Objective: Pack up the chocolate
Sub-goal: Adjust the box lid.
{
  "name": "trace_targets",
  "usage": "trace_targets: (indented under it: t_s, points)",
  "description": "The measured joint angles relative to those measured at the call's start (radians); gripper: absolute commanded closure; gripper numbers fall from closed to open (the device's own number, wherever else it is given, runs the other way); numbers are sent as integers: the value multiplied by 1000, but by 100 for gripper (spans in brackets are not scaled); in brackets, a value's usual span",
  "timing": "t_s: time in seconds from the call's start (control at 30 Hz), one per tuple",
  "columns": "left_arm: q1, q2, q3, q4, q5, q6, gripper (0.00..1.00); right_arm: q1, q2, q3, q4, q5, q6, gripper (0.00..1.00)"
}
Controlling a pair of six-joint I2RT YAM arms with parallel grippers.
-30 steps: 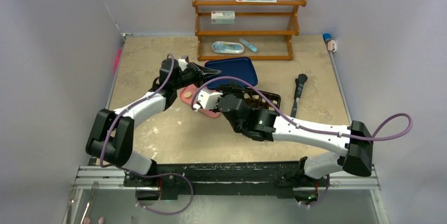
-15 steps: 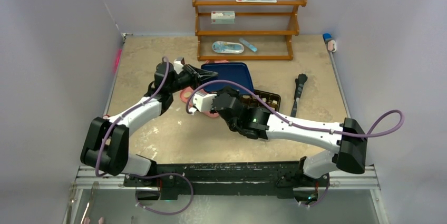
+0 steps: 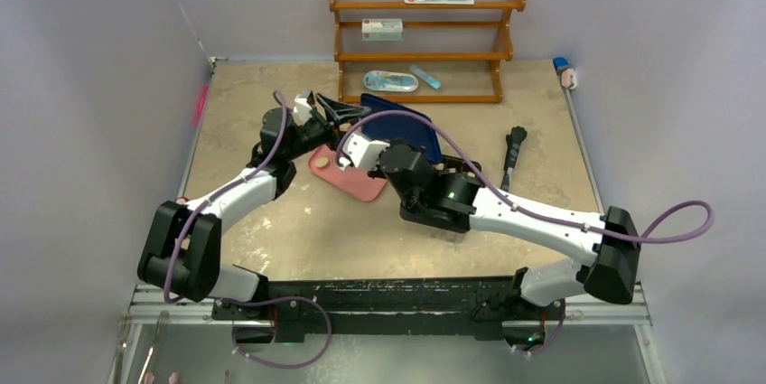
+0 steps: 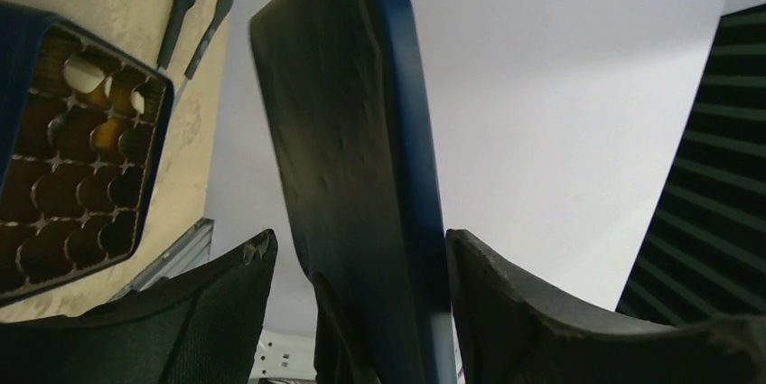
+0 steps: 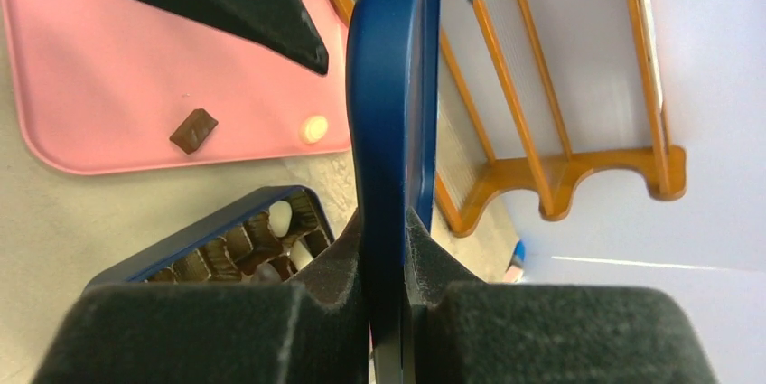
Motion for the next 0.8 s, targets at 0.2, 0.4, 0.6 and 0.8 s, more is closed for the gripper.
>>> trace_targets:
  t_s: [0.2, 0.4, 0.6, 0.8]
  points:
    - [17, 3, 0, 101, -25, 19, 31, -47, -73, 17, -88, -49, 164, 100]
    - [22, 2, -9, 136, -84, 86, 31, -96, -164, 22, -183, -143, 386, 100]
    - [27, 4, -66, 181, -148, 155, 31, -140, -252, 22, -269, -225, 674, 100]
    - [27, 52, -124, 285, -178, 209, 31, -189, -377, -17, -304, -277, 1005, 100]
